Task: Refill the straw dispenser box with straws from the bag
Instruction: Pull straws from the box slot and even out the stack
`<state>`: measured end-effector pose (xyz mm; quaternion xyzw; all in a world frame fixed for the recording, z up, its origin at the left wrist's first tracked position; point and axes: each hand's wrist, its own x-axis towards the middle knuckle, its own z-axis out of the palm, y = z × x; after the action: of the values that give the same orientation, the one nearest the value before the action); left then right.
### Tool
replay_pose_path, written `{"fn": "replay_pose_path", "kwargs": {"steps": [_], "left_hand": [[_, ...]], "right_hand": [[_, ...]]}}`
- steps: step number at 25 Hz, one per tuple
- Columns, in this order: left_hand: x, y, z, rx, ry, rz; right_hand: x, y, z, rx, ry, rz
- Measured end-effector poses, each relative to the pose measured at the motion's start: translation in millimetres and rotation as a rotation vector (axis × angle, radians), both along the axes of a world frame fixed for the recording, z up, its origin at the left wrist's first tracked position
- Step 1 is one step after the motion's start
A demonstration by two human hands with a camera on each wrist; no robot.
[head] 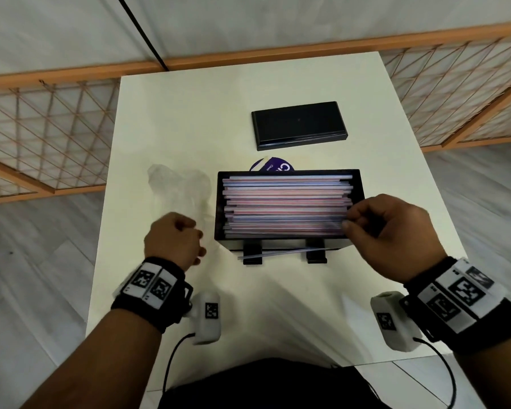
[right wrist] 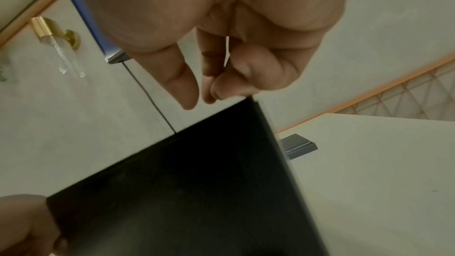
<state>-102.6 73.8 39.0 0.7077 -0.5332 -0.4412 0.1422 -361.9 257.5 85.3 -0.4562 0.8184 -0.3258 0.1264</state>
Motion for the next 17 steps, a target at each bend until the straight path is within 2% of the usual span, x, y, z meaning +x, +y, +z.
{"fn": "replay_pose_path", "kwargs": {"steps": [2,3,4,6,8,12,14,17], "left_hand": [[-2.2,13.2,-21.4,0.261,-0.069,-0.167],[-5.5,21.3,-30.6,0.382,-0.046,-0.208],[-9.0,29.8,-37.2,0.488,0.022,-0.193],[-14.8,40.6,-48.5,0.621,0.187,-0.045],[-18.0,45.6,-55.3,0.636,0.272,0.080],[-18.0,46.5,-57.7,0.538,0.326,0.121],[-9.5,44.5,-51.7,0.480,0.368,0.083],[13.6,37.2,-30.5,0.402,0.426,-0.068]], "right_hand": [[3.1,2.7,-9.3,-0.003,0.032,0.105],[3.7,2.7,-12.2,-0.001,0.033,0.133],[3.5,2.1,-14.1,-0.002,0.033,0.142],[1.9,2.0,-16.4,-0.004,0.040,0.134],[2.5,2.5,-17.8,-0.003,0.051,0.134],[2.3,3.0,-18.3,-0.021,0.040,0.146],[3.4,1.8,-14.8,-0.034,0.051,0.158],[9.8,-2.3,-3.0,-0.086,0.104,0.236]]}}
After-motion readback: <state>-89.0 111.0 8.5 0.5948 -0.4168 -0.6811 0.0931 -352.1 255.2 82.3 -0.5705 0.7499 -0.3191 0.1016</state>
